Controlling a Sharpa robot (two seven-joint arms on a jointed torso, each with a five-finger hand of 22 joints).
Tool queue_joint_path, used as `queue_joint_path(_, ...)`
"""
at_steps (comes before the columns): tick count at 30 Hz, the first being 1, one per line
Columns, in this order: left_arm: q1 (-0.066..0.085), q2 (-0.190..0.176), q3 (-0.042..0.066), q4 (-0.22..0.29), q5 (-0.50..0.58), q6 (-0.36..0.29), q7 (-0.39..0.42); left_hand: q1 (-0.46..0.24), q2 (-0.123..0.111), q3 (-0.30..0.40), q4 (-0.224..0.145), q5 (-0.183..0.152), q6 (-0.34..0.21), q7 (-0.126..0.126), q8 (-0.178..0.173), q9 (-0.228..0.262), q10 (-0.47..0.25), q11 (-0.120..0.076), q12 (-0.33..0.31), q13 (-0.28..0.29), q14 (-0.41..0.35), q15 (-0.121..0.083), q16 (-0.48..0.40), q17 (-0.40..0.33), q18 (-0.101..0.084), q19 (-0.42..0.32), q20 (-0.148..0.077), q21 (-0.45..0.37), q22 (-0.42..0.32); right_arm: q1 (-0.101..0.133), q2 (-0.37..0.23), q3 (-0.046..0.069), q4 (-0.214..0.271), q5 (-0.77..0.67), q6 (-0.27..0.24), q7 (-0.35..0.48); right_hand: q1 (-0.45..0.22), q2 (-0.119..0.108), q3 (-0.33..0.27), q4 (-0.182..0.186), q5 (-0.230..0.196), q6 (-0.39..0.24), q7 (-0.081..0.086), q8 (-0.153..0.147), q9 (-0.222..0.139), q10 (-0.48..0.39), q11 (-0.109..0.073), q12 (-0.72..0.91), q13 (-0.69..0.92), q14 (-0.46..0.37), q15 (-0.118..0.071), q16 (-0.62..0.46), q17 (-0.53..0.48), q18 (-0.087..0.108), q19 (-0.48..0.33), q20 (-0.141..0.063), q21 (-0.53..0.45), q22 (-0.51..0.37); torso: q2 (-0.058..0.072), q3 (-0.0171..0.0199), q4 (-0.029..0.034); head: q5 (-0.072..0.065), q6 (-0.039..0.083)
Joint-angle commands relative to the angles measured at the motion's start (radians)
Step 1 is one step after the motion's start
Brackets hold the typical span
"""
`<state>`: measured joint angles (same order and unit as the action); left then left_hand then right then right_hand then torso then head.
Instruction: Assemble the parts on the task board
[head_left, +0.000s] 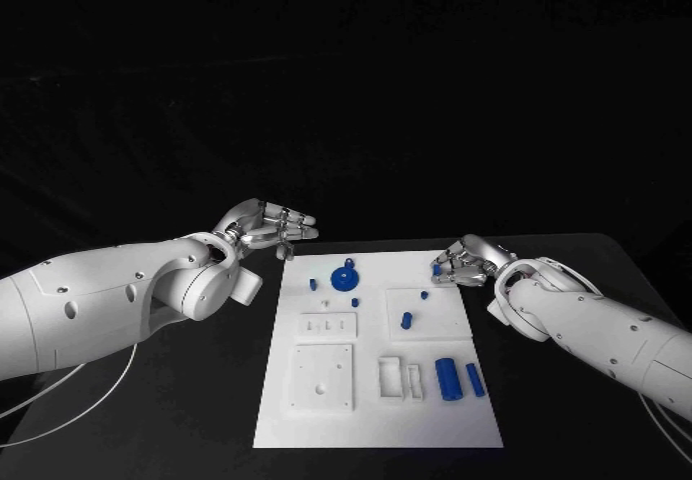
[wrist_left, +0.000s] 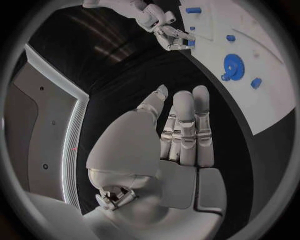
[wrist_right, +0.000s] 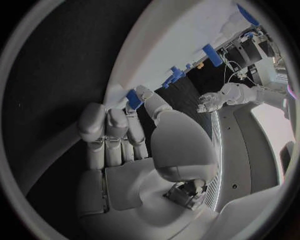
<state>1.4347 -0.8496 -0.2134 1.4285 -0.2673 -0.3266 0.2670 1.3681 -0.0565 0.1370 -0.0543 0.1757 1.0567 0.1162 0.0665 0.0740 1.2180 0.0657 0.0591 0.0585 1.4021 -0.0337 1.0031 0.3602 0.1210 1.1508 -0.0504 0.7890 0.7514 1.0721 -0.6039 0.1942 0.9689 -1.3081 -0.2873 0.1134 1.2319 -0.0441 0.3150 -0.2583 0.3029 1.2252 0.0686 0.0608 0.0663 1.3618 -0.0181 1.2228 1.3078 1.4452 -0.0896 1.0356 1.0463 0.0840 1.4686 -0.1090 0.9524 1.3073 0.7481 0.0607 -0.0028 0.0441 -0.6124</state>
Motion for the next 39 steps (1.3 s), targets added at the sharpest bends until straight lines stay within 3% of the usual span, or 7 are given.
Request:
queue_joint_path(1, 0.001, 0.004, 0.001, -0.002, -0.033, 0.034, -0.050, -0.016, 0.001, -0.002, 0.013, -0.011, 0.036, -0.013, 0.003, 0.005, 0.071, -0.022, 0.005, 0.002, -0.001, -0.011, -0.008, -0.003, -0.003, -0.001, -0.003, -0.008, 0.000, 0.004, -0.011, 0.000, 0.028, -0.022, -0.036, -0.023, -0.002, 0.009, 0.006, 0.000, -0.007, 0.021, -0.007, 0.003, 0.011, -0.001, -0.004, -0.007, 0.031, 0.003, -0.006, -0.004, 0.002, -0.006, 0.061, -0.008, -0.004, 0.109, -0.003, -0.0003, -0.0038, 0.000, 0.002)
queue_joint_path(9, 0.007, 0.056, 0.002, -0.050, -0.085, 0.097, -0.184, -0.058, 0.004, -0.052, 0.063, -0.055, 0.101, -0.045, 0.001, 0.007, 0.275, -0.083, 0.055, 0.022, 0.018, -0.052, 0.004, 0.009, -0.042, 0.015, -0.046, -0.014, -0.003, 0.040, -0.045, 0.002, 0.134, -0.067, -0.019, -0.064, 0.002, -0.002, 0.008, -0.009, -0.008, 0.023, -0.007, 0.002, 0.010, -0.001, -0.005, -0.010, 0.030, 0.003, -0.006, -0.004, 0.004, -0.006, 0.061, -0.007, -0.003, 0.110, -0.023, -0.0025, -0.0129, 0.008, 0.012)
queue_joint_path(15, 0.013, 0.103, 0.003, -0.087, -0.097, 0.158, -0.275, -0.127, 0.009, -0.125, 0.113, 0.010, 0.131, -0.065, 0.000, 0.042, 0.271, -0.108, 0.254, 0.143, 0.022, -0.074, 0.056, 0.048, -0.067, 0.034, -0.076, -0.003, 0.013, 0.065, -0.056, 0.002, 0.217, -0.100, 0.007, -0.094, 0.000, -0.005, 0.008, -0.004, -0.013, 0.025, -0.008, 0.003, 0.010, 0.001, -0.006, -0.010, 0.030, 0.004, -0.006, -0.004, 0.007, -0.006, 0.061, -0.007, 0.000, 0.111, -0.038, -0.0087, -0.0235, 0.018, 0.013)
queue_joint_path(18, 0.019, 0.128, 0.003, -0.107, -0.102, 0.186, -0.312, -0.173, -0.005, -0.120, 0.147, 0.062, 0.147, -0.077, 0.002, 0.105, 0.227, -0.117, 0.373, 0.241, 0.021, -0.081, 0.105, 0.078, -0.070, 0.034, -0.083, 0.019, 0.039, 0.072, -0.055, 0.002, 0.255, -0.117, 0.020, -0.113, 0.003, -0.013, 0.012, 0.009, -0.010, 0.025, -0.009, 0.002, 0.009, 0.001, -0.006, -0.011, 0.031, 0.004, -0.006, -0.006, 0.008, -0.006, 0.062, -0.007, 0.001, 0.111, -0.048, -0.0098, -0.0252, 0.021, 0.012)
queue_joint_path(22, 0.023, 0.152, 0.003, -0.127, -0.117, 0.208, -0.345, -0.224, -0.051, -0.091, 0.201, -0.032, 0.169, -0.089, 0.011, 0.223, 0.193, -0.123, 0.453, 0.307, 0.014, -0.084, 0.141, 0.099, -0.071, 0.028, -0.086, 0.032, 0.060, 0.077, -0.041, 0.002, 0.283, -0.132, 0.033, -0.131, 0.006, -0.020, 0.016, 0.017, -0.007, 0.026, -0.009, 0.003, 0.009, 0.002, -0.007, -0.011, 0.032, 0.005, -0.006, -0.007, 0.010, -0.006, 0.062, -0.007, 0.001, 0.110, -0.057, -0.0098, -0.0277, 0.024, 0.010)
queue_joint_path(27, 0.025, 0.175, 0.003, -0.137, -0.137, 0.218, -0.374, -0.221, -0.067, -0.069, 0.225, -0.005, 0.146, -0.096, 0.000, 0.487, 0.164, -0.123, 0.498, 0.340, 0.007, -0.086, 0.156, 0.101, -0.070, 0.022, -0.087, 0.035, 0.086, 0.080, -0.013, 0.002, 0.306, -0.150, 0.045, -0.157, 0.005, -0.023, 0.016, 0.021, -0.007, 0.025, -0.009, 0.002, 0.009, 0.002, -0.007, -0.011, 0.033, 0.005, -0.006, -0.008, 0.010, -0.006, 0.062, -0.008, 0.000, 0.110, -0.066, -0.0100, -0.0274, 0.028, 0.005)
queue_joint_path(39, 0.025, 0.225, 0.000, -0.146, -0.159, 0.197, -0.452, -0.224, -0.070, -0.069, 0.231, -0.010, 0.124, -0.092, -0.003, 0.515, 0.159, -0.122, 0.499, 0.337, 0.007, -0.084, 0.151, 0.092, -0.069, 0.023, -0.085, 0.027, 0.095, 0.080, 0.042, -0.018, 0.318, -0.181, 0.076, -0.203, 0.007, -0.032, 0.017, 0.037, -0.002, 0.025, -0.010, 0.002, 0.009, 0.001, -0.008, -0.014, 0.033, 0.005, -0.006, -0.013, 0.009, -0.004, 0.062, -0.007, -0.003, 0.108, -0.077, -0.0088, -0.0271, 0.024, -0.007)
